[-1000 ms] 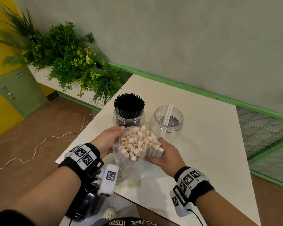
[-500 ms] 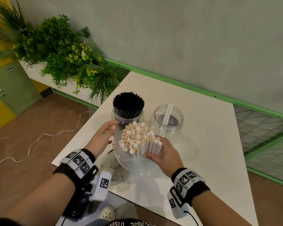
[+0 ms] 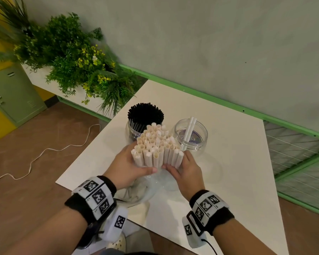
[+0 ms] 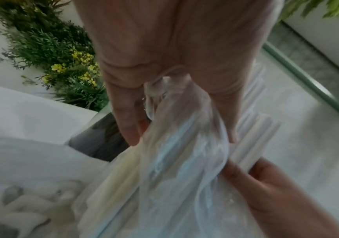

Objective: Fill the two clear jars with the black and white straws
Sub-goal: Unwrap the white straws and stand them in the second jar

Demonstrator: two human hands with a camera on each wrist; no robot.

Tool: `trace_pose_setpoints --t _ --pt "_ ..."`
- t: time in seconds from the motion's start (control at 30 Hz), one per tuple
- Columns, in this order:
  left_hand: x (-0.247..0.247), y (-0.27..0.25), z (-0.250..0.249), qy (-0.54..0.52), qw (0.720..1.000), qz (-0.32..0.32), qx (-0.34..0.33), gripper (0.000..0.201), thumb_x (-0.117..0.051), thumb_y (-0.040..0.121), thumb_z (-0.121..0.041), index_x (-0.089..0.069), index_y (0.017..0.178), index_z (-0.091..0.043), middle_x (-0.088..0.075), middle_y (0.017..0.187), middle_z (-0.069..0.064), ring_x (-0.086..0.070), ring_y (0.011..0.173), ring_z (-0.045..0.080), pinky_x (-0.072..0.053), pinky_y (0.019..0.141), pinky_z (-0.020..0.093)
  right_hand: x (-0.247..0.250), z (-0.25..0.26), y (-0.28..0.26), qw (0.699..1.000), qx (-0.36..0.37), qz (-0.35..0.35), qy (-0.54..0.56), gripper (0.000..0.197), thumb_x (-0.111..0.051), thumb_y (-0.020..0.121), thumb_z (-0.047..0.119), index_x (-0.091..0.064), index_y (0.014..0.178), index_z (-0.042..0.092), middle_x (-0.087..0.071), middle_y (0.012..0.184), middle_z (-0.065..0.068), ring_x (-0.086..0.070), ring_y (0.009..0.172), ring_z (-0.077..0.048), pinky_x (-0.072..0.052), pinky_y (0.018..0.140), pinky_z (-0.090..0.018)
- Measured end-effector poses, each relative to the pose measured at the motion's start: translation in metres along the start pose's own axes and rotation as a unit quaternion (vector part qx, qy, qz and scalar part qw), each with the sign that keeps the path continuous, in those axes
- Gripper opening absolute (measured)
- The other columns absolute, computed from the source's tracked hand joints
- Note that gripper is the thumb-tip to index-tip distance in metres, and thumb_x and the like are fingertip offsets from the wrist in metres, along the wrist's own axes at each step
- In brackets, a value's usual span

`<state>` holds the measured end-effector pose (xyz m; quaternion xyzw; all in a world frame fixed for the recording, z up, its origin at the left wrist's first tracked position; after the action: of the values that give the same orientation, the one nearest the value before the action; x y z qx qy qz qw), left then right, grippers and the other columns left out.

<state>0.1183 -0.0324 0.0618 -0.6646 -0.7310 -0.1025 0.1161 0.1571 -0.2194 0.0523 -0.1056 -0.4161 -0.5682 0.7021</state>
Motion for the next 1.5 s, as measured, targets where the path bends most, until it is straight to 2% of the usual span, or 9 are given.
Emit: trace_pose_setpoints --t 0.27,0.33,0.43,0.6,0.73,1.03,1.2,1.37,1.5 --pt "0.009 -0.004 0.030 0.145 0.983 -0.002 0.114 0.031 -0.085 0.063 -0.041 -0.060 0.079 -0.037 -0.058 0.072 -0.024 -0.061 0.082 0.008 -0.038 0.060 0.012 -0.042 -0.027 -0.011 0.990 -0.011 0.133 -0.053 0.060 -0.057 0.089 0.048 -0.039 0.139 0.019 -0.043 0.113 0.004 -0.054 0.089 -0.017 -0.051 0.076 -0.034" --pt "0.015 -0.001 0.025 0.151 0.983 0.019 0.107 0.060 -0.083 0.058 -0.054 -0.057 0.109 -0.035 -0.058 0.092 -0.025 -0.059 0.096 0.008 -0.043 0.076 0.018 -0.042 -0.032 -0.010 0.989 -0.013 0.139 -0.053 0.059 -0.057 0.089 0.049 -0.039 0.137 0.020 -0.039 0.108 0.009 -0.051 0.086 -0.014 -0.048 0.072 -0.028" --pt "0.032 0.008 -0.006 0.195 0.981 0.004 0.012 0.117 -0.075 0.049 -0.073 -0.017 0.145 -0.037 -0.045 0.130 -0.014 -0.044 0.118 0.009 -0.040 0.100 0.034 -0.039 -0.036 -0.009 0.988 -0.019 0.145 -0.050 0.056 -0.056 0.087 0.054 -0.043 0.130 0.020 -0.033 0.102 0.014 -0.049 0.083 -0.012 -0.042 0.070 -0.024" --pt "-0.007 0.019 -0.075 0.484 0.839 0.075 -0.238 0.108 -0.049 0.059 -0.088 -0.009 0.147 -0.039 -0.023 0.153 -0.007 -0.021 0.141 0.020 -0.026 0.112 0.050 -0.042 -0.038 -0.010 0.983 -0.023 0.163 -0.076 0.059 -0.059 0.083 0.057 -0.045 0.129 0.022 -0.037 0.103 0.009 -0.052 0.089 -0.018 -0.044 0.071 -0.027" --pt "-0.051 0.024 -0.065 0.547 0.766 0.178 -0.287 0.078 -0.039 0.076 -0.078 -0.020 0.142 -0.044 -0.037 0.146 -0.009 -0.030 0.138 0.021 -0.028 0.108 0.049 -0.044 -0.049 -0.012 0.963 -0.048 0.206 -0.165 0.083 -0.038 0.072 0.081 -0.037 0.135 0.027 -0.041 0.118 -0.001 -0.044 0.104 -0.022 -0.047 0.085 -0.035" --pt "-0.082 0.023 -0.081 0.487 0.786 0.165 -0.343 0.033 -0.039 0.086 -0.061 -0.059 0.108 -0.046 -0.058 0.109 -0.015 -0.052 0.111 0.017 -0.038 0.094 0.042 -0.040 -0.059 -0.013 0.936 -0.087 0.249 -0.232 0.085 -0.044 0.074 0.081 -0.032 0.141 0.030 -0.030 0.138 -0.001 -0.033 0.118 -0.023 -0.037 0.099 -0.038" --pt "-0.086 0.030 -0.078 0.493 0.801 0.166 -0.298 0.043 -0.033 0.085 -0.065 -0.060 0.110 -0.044 -0.055 0.115 -0.016 -0.045 0.117 0.015 -0.035 0.095 0.041 -0.017 -0.048 -0.035 0.985 -0.049 0.087 -0.141 0.080 -0.050 0.076 0.072 -0.038 0.138 0.024 -0.032 0.139 -0.001 -0.033 0.123 -0.021 -0.033 0.100 -0.035" --pt "-0.089 0.035 -0.078 0.488 0.811 0.149 -0.286 0.044 -0.032 0.083 -0.064 -0.062 0.106 -0.042 -0.056 0.113 -0.015 -0.047 0.114 0.018 -0.038 0.093 0.042 0.020 -0.031 -0.061 0.994 0.019 -0.099 -0.049 0.035 -0.066 0.080 0.044 -0.052 0.103 0.021 -0.049 0.111 0.009 -0.043 0.103 -0.011 -0.035 0.088 -0.026" --pt "-0.090 0.037 -0.081 0.486 0.816 0.127 -0.287 0.038 -0.037 0.083 -0.059 -0.064 0.101 -0.040 -0.058 0.111 -0.014 -0.050 0.109 0.018 -0.041 0.088 0.041 -0.009 -0.018 -0.070 0.980 0.101 0.041 -0.168 0.047 -0.070 0.076 0.037 -0.050 0.117 0.024 -0.052 0.121 0.008 -0.044 0.103 -0.015 -0.044 0.081 -0.028"
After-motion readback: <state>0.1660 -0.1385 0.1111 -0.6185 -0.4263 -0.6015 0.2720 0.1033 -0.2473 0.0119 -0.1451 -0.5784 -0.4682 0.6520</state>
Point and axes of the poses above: each hand's wrist, its own y-axis towards the middle knuckle, its own x-axis out of the back of the hand, z = x × y, the point moved 8 cm from there along y, towards the middle knuckle
